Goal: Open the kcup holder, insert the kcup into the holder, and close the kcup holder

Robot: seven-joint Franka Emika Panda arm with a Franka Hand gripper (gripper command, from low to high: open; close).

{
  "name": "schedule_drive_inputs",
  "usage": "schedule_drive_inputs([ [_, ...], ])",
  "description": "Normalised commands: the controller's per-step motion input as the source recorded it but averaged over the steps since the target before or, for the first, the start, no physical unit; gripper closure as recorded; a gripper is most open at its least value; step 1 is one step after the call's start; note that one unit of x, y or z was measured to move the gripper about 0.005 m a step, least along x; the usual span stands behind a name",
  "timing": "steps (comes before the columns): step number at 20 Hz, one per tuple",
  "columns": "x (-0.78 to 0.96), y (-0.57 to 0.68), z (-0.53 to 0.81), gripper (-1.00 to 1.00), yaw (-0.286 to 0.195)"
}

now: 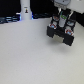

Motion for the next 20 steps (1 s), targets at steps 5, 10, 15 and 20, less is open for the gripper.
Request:
schedule_drive_inputs([
  [5,0.00,-0.05,-0.19,1.00,0.014],
  [10,0.01,-0.04,-0.18,1.00,0.013],
  [15,0.02,0.03,-0.23,1.00,0.039],
  [20,0.06,0.11,-0.14,1.00,0.036],
])
